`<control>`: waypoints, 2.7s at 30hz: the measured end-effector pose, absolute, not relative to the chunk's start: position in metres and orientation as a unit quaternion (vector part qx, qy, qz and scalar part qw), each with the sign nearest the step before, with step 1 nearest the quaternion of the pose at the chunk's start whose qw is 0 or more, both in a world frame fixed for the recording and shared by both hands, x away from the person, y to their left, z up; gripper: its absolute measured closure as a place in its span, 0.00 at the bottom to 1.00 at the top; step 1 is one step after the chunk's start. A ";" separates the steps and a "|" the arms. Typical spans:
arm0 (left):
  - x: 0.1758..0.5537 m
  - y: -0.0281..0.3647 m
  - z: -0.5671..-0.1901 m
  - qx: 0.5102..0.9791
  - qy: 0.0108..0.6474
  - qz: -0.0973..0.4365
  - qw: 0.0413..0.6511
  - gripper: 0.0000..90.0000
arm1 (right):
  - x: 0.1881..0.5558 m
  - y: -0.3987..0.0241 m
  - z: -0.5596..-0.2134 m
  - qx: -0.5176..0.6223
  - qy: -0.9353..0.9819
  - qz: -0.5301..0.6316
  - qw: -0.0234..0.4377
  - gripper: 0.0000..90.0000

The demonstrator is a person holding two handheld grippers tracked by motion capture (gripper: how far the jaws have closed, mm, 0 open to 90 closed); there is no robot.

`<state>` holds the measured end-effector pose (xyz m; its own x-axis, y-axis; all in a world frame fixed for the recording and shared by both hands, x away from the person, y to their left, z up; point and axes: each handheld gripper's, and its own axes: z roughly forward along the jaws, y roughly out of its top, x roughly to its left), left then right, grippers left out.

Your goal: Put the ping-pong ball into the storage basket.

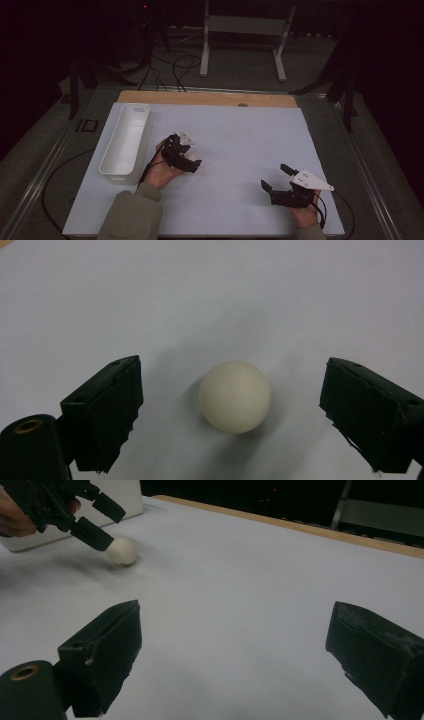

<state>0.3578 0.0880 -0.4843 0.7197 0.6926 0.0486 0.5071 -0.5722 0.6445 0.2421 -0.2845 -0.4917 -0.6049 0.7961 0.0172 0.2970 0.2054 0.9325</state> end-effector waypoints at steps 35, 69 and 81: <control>0.362 0.081 -0.497 0.888 0.346 0.136 0.271 0.44 | 0.242 -0.284 -0.492 0.368 0.739 0.509 0.245 0.08; 0.357 0.084 -0.483 0.876 0.355 0.144 0.293 0.57 | 0.242 -0.284 -0.492 0.368 0.738 0.510 0.244 0.08; 0.353 0.087 -0.472 0.871 0.356 0.154 0.302 0.57 | 0.242 -0.284 -0.492 0.368 0.738 0.511 0.244 0.08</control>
